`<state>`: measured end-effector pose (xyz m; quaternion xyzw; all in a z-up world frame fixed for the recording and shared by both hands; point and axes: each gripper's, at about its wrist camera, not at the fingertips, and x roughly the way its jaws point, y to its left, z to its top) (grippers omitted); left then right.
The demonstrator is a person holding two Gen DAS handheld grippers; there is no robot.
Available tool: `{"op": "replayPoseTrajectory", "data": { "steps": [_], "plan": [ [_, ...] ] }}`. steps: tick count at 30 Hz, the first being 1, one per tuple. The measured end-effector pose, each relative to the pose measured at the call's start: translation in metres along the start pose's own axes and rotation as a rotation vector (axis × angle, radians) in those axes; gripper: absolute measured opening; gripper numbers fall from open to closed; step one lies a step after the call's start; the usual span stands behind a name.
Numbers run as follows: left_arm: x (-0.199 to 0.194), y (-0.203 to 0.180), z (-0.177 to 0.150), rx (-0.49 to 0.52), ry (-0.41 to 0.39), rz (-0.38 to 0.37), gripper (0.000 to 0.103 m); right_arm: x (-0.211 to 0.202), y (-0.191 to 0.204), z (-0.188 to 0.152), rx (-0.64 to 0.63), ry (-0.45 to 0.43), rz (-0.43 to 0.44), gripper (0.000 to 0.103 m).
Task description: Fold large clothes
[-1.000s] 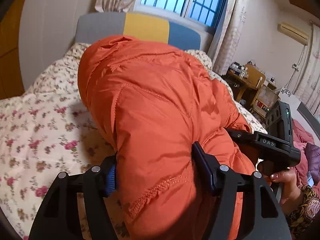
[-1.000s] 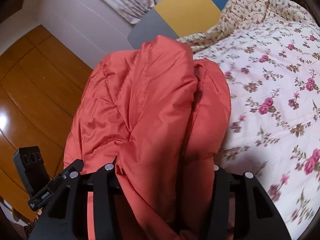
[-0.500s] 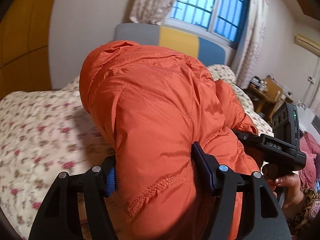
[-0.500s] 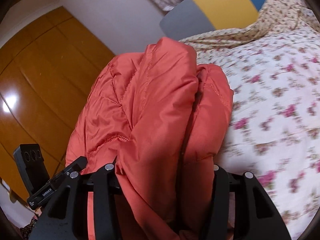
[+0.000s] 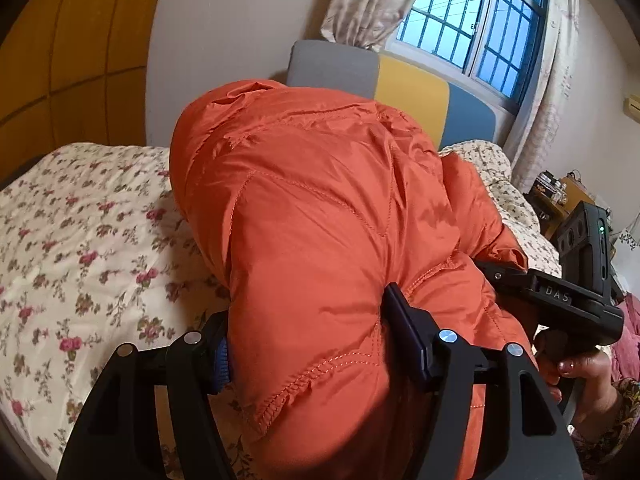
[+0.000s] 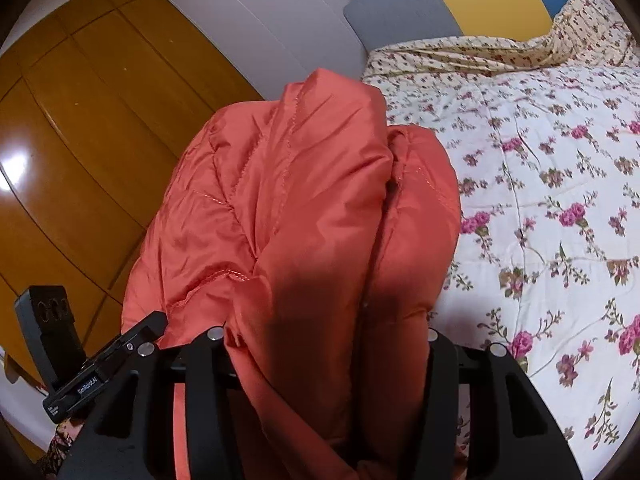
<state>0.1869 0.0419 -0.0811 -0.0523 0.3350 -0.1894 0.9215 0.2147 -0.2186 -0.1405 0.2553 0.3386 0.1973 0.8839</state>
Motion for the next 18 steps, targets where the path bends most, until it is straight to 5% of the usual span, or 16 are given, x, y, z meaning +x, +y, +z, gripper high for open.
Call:
{"op": "replayPoseTrajectory", "data": {
  "steps": [15, 18],
  "plan": [
    [0.009, -0.006, -0.024, 0.028, 0.003, 0.144, 0.084, 0.004, -0.006, -0.028, -0.022, -0.043, -0.235, 0.075],
    [0.001, -0.011, -0.021, 0.034, 0.005, 0.232, 0.099, -0.018, -0.002, -0.028, 0.016, -0.073, -0.267, 0.079]
  ]
}}
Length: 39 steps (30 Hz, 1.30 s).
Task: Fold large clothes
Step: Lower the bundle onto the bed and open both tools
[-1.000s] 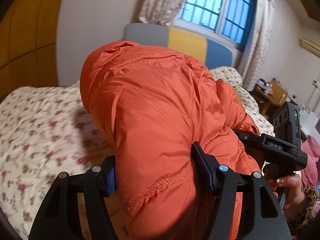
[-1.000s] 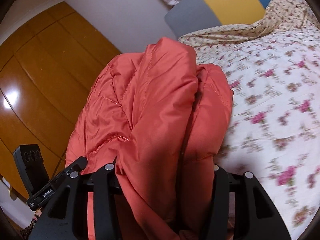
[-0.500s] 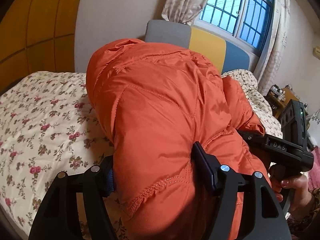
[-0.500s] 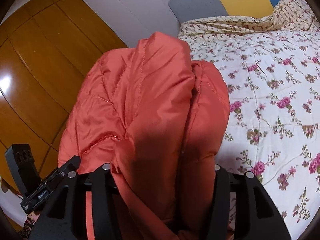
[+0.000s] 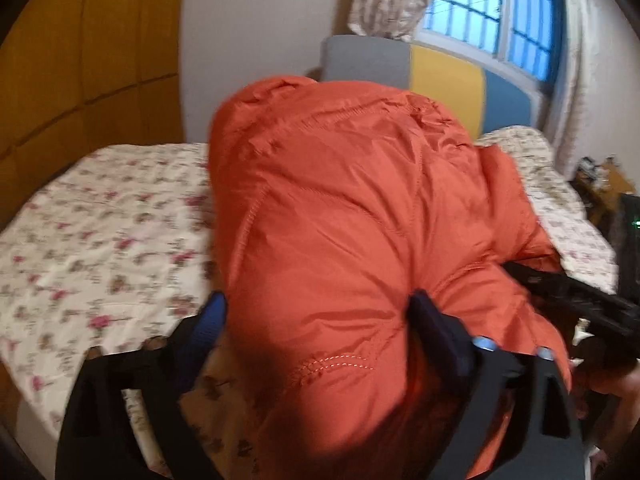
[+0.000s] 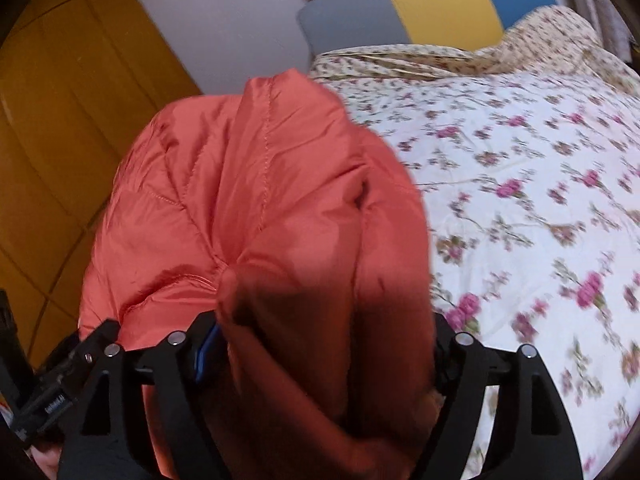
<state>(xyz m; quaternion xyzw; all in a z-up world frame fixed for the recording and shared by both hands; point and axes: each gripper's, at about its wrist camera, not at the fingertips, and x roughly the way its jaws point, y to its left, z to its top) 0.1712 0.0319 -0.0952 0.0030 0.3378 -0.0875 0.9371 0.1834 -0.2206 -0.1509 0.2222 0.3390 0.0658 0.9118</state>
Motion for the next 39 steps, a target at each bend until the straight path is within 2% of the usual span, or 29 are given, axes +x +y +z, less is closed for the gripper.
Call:
{"op": "replayPoseTrajectory", "data": {
  "steps": [5, 9, 11, 15, 17, 19, 21, 26, 31, 36, 39],
  "plan": [
    [-0.020, -0.004, 0.013, 0.037, -0.052, 0.042, 0.099, -0.044, 0.007, 0.024, -0.008, -0.174, -0.037, 0.080],
    [-0.018, -0.001, 0.042, 0.011, -0.077, 0.065, 0.099, -0.049, 0.034, 0.051, -0.071, -0.238, 0.001, 0.080],
    [-0.010, 0.005, 0.059, -0.033, -0.077, 0.058, 0.099, -0.033, 0.053, 0.065, -0.135, -0.212, 0.021, 0.079],
    [0.015, 0.015, 0.092, -0.100, -0.067, 0.068, 0.099, 0.014, 0.076, 0.088, -0.189, -0.118, 0.005, 0.060],
    [0.038, 0.012, 0.106, -0.085, -0.043, 0.086, 0.099, 0.043, 0.079, 0.096, -0.205, -0.067, -0.041, 0.056],
    [0.066, 0.007, 0.113, -0.039, 0.024, 0.125, 0.099, 0.065, 0.077, 0.098, -0.224, -0.018, -0.087, 0.054],
    [0.089, 0.006, 0.111, -0.026, 0.078, 0.130, 0.099, 0.090, 0.068, 0.095, -0.230, 0.035, -0.111, 0.053],
    [0.109, 0.003, 0.098, -0.036, 0.076, 0.137, 0.100, 0.107, 0.048, 0.079, -0.193, 0.053, -0.079, 0.053],
    [0.128, 0.005, 0.093, -0.046, 0.092, 0.132, 0.100, 0.124, 0.042, 0.072, -0.192, 0.050, -0.102, 0.053],
    [0.143, -0.001, 0.092, -0.018, 0.117, 0.169, 0.100, 0.129, 0.039, 0.072, -0.178, 0.053, -0.105, 0.053],
    [0.138, -0.006, 0.088, 0.007, 0.102, 0.192, 0.100, 0.123, 0.043, 0.069, -0.200, 0.045, -0.120, 0.055]
  ]
}}
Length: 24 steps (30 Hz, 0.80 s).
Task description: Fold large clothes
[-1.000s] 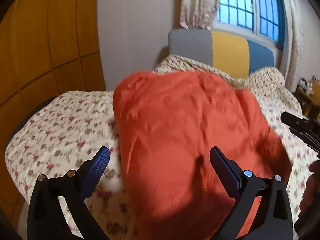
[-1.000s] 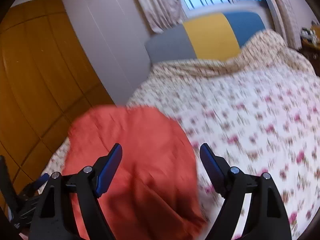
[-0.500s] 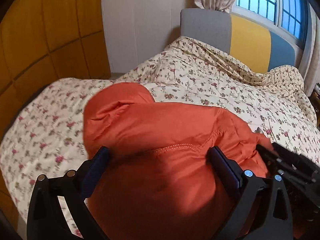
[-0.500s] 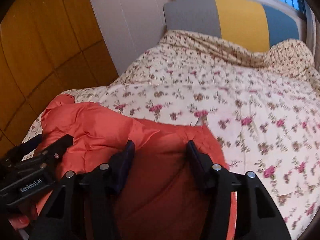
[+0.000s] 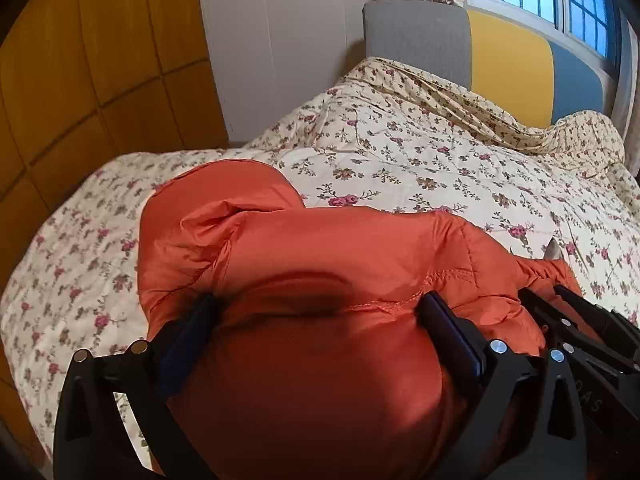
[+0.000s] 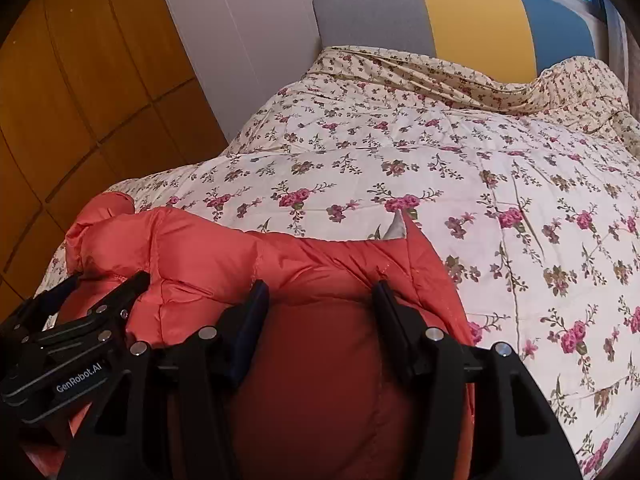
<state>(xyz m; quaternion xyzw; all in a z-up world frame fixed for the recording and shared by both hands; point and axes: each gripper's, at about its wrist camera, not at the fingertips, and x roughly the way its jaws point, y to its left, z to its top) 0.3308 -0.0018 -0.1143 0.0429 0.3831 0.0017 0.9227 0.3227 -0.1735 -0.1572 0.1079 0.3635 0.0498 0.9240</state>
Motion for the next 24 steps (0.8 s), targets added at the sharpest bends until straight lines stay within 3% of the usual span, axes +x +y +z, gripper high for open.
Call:
{"op": "replayPoseTrajectory", "data": {
  "steps": [3, 6, 10, 14, 18, 21, 24],
  "plan": [
    [-0.018, 0.003, -0.004, 0.016, -0.017, -0.007, 0.100, -0.019, 0.002, -0.003, -0.023, -0.017, 0.020, 0.068],
    [-0.044, 0.010, -0.012, -0.002, -0.052, -0.032, 0.100, -0.048, -0.001, -0.010, 0.008, -0.044, -0.025, 0.100],
    [-0.083, 0.023, -0.032, -0.059, -0.091, -0.076, 0.100, -0.088, -0.003, -0.025, 0.042, -0.057, 0.009, 0.101],
    [-0.118, 0.032, -0.057, -0.084, -0.108, -0.055, 0.100, -0.125, 0.007, -0.039, 0.026, -0.079, -0.006, 0.101],
    [-0.149, 0.038, -0.077, -0.086, -0.118, 0.028, 0.100, -0.156, 0.019, -0.056, -0.005, -0.089, -0.013, 0.101],
    [-0.175, 0.039, -0.091, -0.060, -0.144, 0.099, 0.100, -0.178, 0.033, -0.071, -0.062, -0.101, -0.069, 0.101],
    [-0.195, 0.040, -0.103, -0.038, -0.173, 0.111, 0.100, -0.195, 0.045, -0.085, -0.110, -0.111, -0.089, 0.101]
  ]
}}
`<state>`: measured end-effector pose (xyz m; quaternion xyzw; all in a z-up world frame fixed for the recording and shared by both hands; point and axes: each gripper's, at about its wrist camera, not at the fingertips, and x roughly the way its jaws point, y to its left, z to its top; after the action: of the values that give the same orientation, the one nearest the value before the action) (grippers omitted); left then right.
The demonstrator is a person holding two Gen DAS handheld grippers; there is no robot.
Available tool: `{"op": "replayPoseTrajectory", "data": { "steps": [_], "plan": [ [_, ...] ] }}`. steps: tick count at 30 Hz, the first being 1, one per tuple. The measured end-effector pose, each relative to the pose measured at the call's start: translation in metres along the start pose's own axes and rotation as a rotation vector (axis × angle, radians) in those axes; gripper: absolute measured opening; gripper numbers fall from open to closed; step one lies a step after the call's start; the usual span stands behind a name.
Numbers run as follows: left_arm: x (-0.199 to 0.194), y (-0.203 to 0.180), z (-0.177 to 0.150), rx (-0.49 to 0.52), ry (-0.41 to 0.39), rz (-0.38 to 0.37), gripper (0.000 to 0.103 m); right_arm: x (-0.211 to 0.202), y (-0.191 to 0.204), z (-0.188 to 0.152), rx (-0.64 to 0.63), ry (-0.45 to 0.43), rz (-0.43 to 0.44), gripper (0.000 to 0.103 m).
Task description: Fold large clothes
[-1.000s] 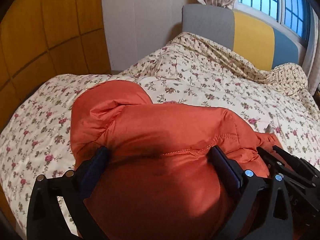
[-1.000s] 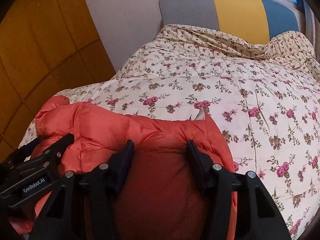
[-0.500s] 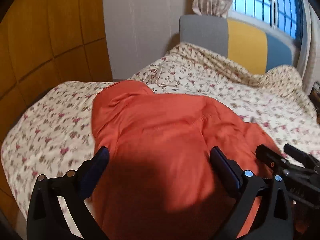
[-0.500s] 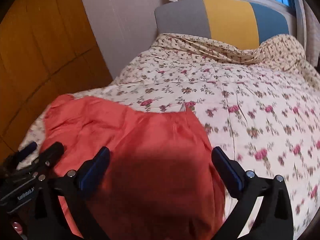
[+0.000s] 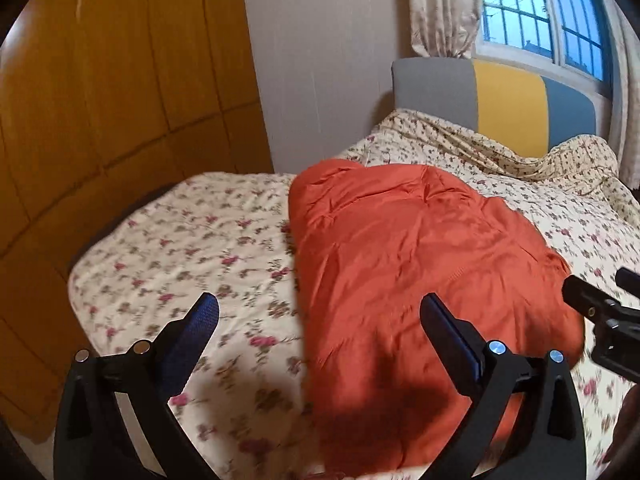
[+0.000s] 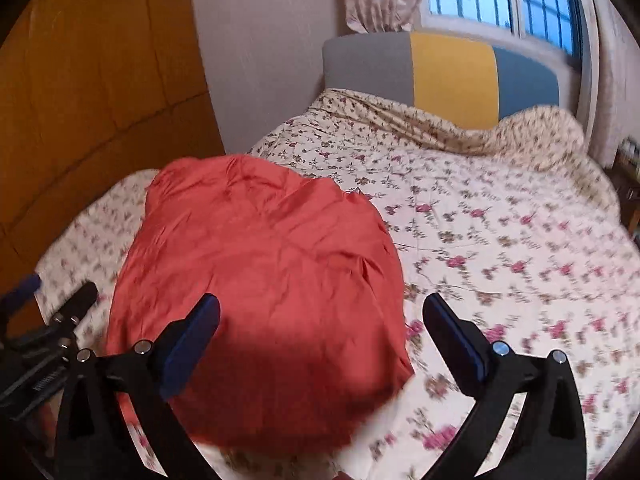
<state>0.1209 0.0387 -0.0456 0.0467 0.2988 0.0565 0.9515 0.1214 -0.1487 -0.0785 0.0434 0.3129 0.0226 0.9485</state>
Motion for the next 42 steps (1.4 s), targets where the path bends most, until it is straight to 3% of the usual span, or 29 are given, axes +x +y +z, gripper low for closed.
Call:
{"op": "replayPoseTrajectory", "data": {
  "steps": [10, 14, 26, 42],
  "plan": [
    [-0.054, 0.018, -0.019, -0.034, -0.003, -0.041, 0.100, -0.049, 0.007, -0.024, 0.015, -0.013, 0.036, 0.101],
    [-0.065, 0.021, -0.022, -0.042, -0.009, -0.046, 0.100, -0.065, 0.007, -0.032, -0.006, -0.030, 0.011, 0.101],
    [-0.074, 0.016, -0.028, -0.040, 0.000, -0.088, 0.100, -0.080, -0.005, -0.036, 0.024, -0.044, 0.009, 0.101],
    [-0.073, 0.014, -0.028, -0.045, 0.005, -0.091, 0.100, -0.077, -0.009, -0.035, 0.037, -0.034, 0.026, 0.101]
  ]
}}
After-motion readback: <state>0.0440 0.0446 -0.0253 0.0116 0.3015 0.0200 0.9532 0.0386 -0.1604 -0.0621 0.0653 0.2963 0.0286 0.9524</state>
